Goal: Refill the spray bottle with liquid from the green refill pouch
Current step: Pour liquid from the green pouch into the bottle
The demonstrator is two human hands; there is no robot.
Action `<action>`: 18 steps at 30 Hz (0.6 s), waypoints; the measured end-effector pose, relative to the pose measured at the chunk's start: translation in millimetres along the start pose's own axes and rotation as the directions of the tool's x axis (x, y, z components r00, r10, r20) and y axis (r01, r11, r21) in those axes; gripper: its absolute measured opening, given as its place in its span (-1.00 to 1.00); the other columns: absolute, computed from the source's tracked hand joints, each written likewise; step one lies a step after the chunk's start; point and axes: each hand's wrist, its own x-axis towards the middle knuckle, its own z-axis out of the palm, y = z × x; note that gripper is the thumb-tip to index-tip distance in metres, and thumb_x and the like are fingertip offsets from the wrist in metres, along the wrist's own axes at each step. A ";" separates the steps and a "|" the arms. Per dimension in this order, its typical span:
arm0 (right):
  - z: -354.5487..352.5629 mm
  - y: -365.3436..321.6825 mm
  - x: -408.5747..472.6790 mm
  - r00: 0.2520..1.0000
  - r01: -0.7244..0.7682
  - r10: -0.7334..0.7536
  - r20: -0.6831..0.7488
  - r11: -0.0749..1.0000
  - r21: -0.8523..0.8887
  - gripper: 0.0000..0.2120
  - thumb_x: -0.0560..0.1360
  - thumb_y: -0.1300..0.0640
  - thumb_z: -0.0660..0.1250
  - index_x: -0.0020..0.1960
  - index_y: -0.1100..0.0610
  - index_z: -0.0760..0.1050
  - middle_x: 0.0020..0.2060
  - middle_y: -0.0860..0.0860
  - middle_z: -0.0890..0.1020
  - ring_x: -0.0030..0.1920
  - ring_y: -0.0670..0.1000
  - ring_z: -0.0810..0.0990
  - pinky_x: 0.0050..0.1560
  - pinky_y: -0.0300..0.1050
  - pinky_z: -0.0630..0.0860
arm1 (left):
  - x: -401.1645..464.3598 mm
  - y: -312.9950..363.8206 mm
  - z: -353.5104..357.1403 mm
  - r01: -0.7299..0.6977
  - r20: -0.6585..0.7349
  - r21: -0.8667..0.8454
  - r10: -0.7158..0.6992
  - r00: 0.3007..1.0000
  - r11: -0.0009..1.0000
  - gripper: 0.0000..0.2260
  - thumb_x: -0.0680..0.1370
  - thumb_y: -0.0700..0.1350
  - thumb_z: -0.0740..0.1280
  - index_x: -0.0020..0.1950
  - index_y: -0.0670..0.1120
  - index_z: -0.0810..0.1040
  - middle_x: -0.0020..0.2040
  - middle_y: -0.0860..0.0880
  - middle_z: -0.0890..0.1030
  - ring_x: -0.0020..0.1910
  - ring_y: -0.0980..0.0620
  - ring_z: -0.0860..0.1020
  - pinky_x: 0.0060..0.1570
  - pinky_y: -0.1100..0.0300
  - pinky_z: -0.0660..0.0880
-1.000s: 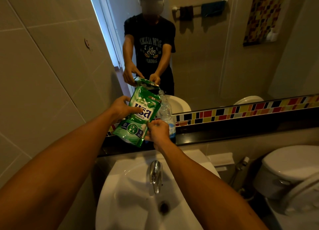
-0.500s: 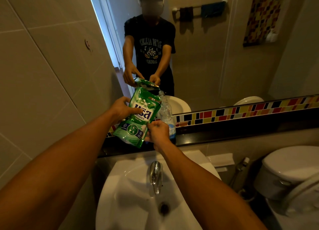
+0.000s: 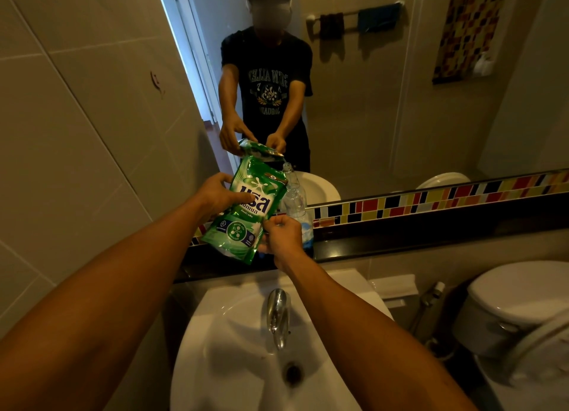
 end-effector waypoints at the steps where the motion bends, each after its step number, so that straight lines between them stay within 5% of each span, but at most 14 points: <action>1: 0.3 0.4 0.0 1.000 0.001 -0.001 0.001 1.000 -0.004 -0.94 0.65 0.25 0.32 0.00 0.18 0.46 0.04 0.32 0.70 -0.17 0.19 0.73 -0.46 -0.12 0.63 | -0.4 0.3 0.2 0.000 -0.001 -0.001 0.000 1.000 1.000 -0.53 0.39 -0.11 0.60 0.17 -0.02 0.42 0.03 -0.19 0.68 -0.09 -0.18 0.71 -0.07 -0.12 0.66; 18: 2.5 -0.1 -2.6 1.000 0.004 -0.004 0.003 1.000 -0.009 -0.93 0.64 0.25 0.32 -0.01 0.18 0.46 0.07 0.35 0.70 0.00 0.32 0.75 -0.46 -0.13 0.62 | -1.3 1.6 -2.2 0.001 0.005 0.006 -0.002 1.000 1.000 -0.51 0.41 -0.11 0.58 0.21 -0.02 0.41 0.07 -0.19 0.67 -0.08 -0.17 0.70 -0.11 -0.06 0.65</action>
